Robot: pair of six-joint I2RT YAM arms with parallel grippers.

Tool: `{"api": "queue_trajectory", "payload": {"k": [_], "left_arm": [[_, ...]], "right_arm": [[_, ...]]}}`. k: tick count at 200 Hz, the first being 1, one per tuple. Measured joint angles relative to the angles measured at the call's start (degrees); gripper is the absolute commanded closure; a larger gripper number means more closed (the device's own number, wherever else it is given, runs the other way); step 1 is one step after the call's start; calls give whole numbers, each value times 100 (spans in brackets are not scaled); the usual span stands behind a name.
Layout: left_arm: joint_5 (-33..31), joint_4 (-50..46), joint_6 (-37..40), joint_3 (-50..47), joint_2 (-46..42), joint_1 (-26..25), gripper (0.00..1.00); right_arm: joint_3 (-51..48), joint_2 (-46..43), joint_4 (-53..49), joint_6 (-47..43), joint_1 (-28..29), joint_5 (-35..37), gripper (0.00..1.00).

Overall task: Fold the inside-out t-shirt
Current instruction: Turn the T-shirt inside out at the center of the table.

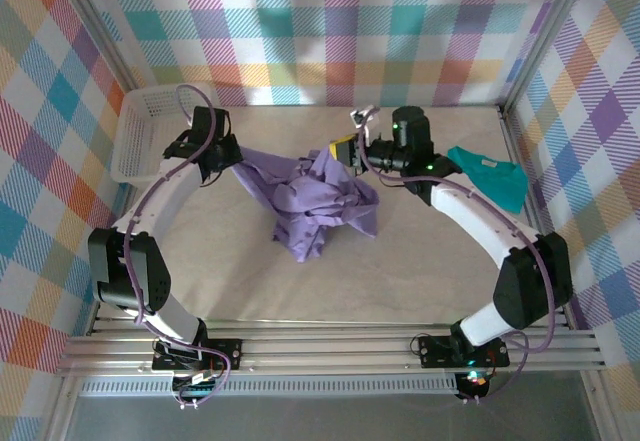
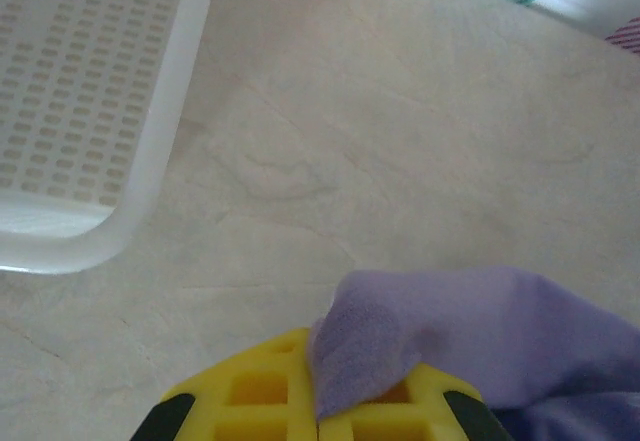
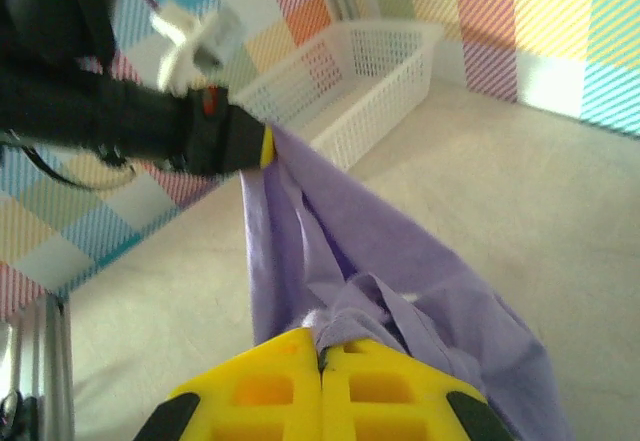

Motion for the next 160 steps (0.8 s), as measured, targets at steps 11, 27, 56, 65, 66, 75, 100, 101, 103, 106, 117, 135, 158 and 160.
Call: {"api": "queue_trajectory", "payload": {"k": [11,27,56,65,66,75,100,101,103,106,117,135,158,160], "left_arm": [[9,107,-42,-212,0,2,100],[175,282,-144,-669,7,2,100],[793,627,-313,-1513,50,-101,56],[979,745,-339,-1698,39,-186,45],[1021,763,-332,-1729,33,-210,44],[1185,920,-369,-1867,-20,-328,35],[1821,1462,-527,-2033,-382,-640,22],[1845,1482,-529,-2033,-391,-649,22],[1919,1554,-579,-2033,-422,-673,22],[2004,1644,-590,-2026,-452,-704,21],[2363,2006,-649,-1985,-516,-848,21],[2811,2422,-651,-1871,-433,-1161,21],[3189,2929,-638,-1873,-232,-1620,25],[3209,2964,-643,-1886,-223,-1644,26]], "right_arm": [[0,-127,114,188,-177,-125,100],[0,-323,413,503,-560,-278,100],[0,-422,802,734,-881,-605,100],[0,-382,809,728,-861,-769,100],[0,-372,800,719,-857,-798,100],[4,-297,772,658,-841,-975,100],[24,-42,651,461,-822,-1405,100],[26,-33,645,455,-820,-1419,100],[33,-11,629,442,-815,-1447,100],[39,20,608,426,-815,-1482,100],[90,136,540,378,-815,-1596,100],[214,260,407,332,-815,-1663,100],[586,396,267,476,-815,-1515,100],[625,409,260,496,-815,-1493,100]]}}
